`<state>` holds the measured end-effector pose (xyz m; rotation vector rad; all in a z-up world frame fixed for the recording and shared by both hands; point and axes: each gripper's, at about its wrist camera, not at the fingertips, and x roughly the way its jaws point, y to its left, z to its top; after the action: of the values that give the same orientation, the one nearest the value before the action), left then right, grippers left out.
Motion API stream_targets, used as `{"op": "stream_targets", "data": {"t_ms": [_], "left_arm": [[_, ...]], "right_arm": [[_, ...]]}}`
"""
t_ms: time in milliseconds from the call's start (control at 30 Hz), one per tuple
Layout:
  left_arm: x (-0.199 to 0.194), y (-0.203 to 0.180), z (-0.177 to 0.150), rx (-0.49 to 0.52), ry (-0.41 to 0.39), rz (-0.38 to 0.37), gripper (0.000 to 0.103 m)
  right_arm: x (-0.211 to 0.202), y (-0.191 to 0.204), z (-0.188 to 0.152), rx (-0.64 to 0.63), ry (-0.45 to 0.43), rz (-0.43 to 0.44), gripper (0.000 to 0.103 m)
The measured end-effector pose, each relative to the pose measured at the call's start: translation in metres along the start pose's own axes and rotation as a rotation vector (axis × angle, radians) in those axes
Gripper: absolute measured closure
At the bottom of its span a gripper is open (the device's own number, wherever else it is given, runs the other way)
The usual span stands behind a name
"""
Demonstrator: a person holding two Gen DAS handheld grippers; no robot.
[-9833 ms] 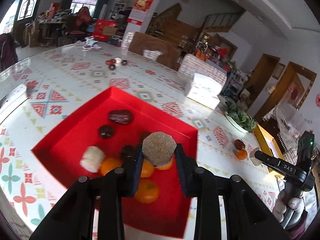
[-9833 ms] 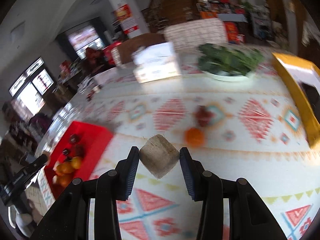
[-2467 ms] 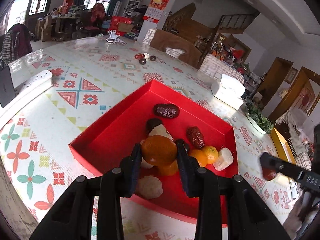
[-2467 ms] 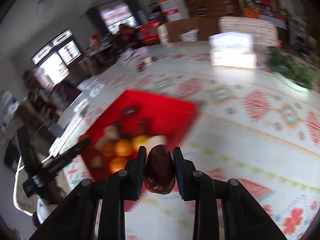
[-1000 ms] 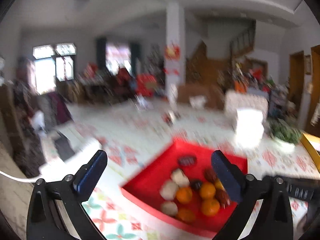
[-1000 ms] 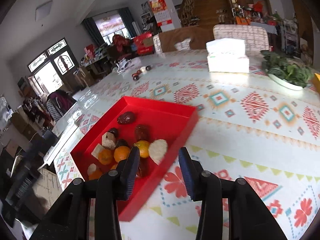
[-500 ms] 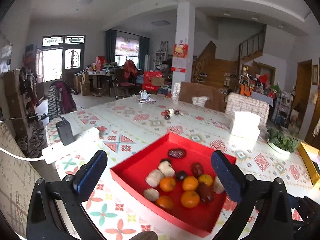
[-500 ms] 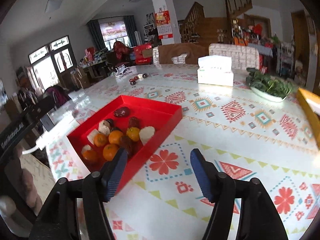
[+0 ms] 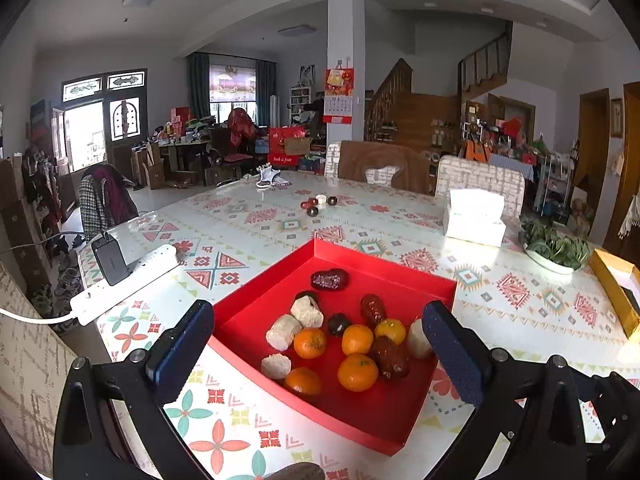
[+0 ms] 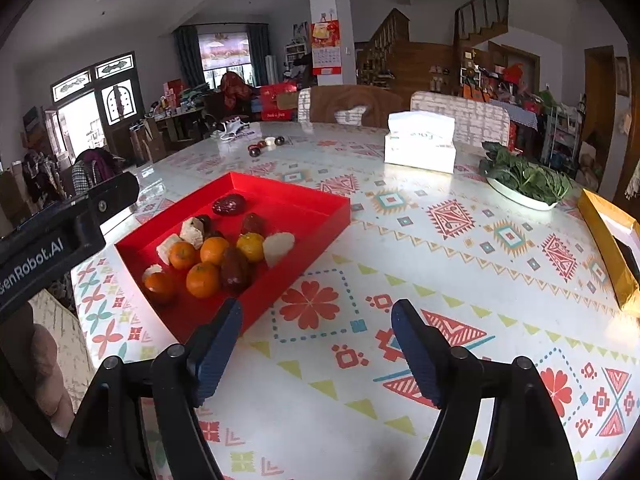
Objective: Organize fruits
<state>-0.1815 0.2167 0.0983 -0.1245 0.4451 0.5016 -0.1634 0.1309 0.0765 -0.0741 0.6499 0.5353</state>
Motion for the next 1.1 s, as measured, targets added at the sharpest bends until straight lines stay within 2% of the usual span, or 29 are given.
{"op": "stream_targets", "data": {"t_ms": [500, 1100], "left_arm": [[0.021, 0.001, -0.013, -0.001, 0.102, -0.060, 0.000], [0.034, 0.011, -0.021, -0.046, 0.164, -0.103, 0.000]], "right_arm": [[0.018, 0.013, -0.005, -0.026, 0.067, 0.006, 0.020], [0.023, 0.029, -0.007, -0.071, 0.089, 0.000, 0.020]]}}
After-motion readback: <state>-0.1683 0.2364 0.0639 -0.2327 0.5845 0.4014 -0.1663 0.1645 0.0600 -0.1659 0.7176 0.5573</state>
